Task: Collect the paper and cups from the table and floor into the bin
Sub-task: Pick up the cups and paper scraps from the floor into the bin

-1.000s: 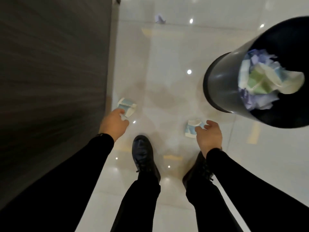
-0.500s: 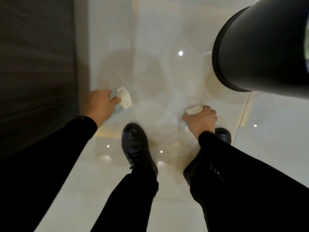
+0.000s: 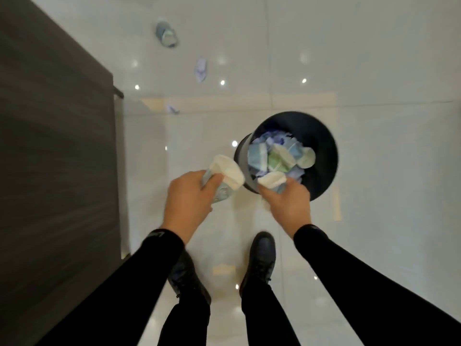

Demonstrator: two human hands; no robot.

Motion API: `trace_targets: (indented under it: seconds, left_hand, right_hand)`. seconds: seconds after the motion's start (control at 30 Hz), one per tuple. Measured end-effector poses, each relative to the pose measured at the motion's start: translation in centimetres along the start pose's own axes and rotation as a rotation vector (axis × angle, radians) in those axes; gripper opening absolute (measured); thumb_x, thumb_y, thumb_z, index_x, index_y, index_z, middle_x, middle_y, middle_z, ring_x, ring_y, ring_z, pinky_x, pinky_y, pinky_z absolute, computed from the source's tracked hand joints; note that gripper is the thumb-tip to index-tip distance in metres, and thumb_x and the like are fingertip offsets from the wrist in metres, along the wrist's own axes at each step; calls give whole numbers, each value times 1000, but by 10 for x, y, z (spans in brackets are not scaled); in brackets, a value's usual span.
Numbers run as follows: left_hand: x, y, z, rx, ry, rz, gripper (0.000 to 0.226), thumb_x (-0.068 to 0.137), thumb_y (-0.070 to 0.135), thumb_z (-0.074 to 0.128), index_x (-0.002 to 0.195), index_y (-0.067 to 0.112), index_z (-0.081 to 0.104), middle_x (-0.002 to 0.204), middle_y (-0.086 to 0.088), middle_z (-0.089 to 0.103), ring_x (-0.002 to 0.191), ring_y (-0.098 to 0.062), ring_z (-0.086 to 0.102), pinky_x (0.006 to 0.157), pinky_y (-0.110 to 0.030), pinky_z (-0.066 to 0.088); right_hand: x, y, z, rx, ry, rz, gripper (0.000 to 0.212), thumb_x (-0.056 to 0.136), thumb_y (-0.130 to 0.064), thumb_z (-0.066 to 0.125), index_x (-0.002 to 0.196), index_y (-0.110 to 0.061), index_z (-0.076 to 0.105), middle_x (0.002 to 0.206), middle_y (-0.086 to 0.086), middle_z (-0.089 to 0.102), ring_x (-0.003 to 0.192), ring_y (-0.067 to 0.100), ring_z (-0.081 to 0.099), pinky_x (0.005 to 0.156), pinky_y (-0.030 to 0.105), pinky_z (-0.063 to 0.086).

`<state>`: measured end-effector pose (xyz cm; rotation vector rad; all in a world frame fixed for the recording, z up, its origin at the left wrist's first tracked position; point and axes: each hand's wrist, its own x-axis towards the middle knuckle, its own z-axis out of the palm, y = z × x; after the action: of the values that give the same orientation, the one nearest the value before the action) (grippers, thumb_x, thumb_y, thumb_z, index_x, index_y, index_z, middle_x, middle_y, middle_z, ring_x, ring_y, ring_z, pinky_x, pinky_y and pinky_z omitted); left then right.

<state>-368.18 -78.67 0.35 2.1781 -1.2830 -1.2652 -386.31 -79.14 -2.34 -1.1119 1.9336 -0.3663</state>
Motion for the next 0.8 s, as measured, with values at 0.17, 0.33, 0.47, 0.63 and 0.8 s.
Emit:
trace_targets:
  seconds: [0.17,0.33,0.47,0.63,0.8]
  left_hand:
    - [5,88,50,-1,-147,129,25,84,29,58,105,18,61,97,-7,68,82,-22,63,73,-32,53]
    - [11,102,68,138,-309,36,43,85,26,56,126,22,46,118,-7,64,102,-28,60,88,-37,49]
    - [8,80,57,315,-296,-104,46,90,27,51,134,16,42,135,-7,53,115,-26,55,98,-34,41]
    - [23,49,41,285,-260,-200,43,91,27,49,133,19,45,133,-2,54,113,-19,55,97,-30,41]
    - [61,43,23,257,-256,-249,36,92,24,46,127,21,52,126,-1,61,111,-20,58,98,-34,46]
  right_hand:
    - [34,-6,-71,215,36,207,59,71,-19,79,121,-7,51,103,1,58,89,15,56,75,25,42]
    - [37,5,-90,369,112,415,57,78,-8,64,130,0,43,98,7,62,88,22,61,80,32,45]
    - [24,39,-77,619,65,862,38,83,-16,64,114,3,52,91,14,58,98,33,61,86,43,51]
    - [37,58,-45,953,-203,997,16,93,-19,54,98,-4,57,89,17,62,78,29,61,84,38,52]
    - [57,47,-35,753,-89,931,18,89,10,33,92,10,51,93,27,61,66,35,63,75,41,54]
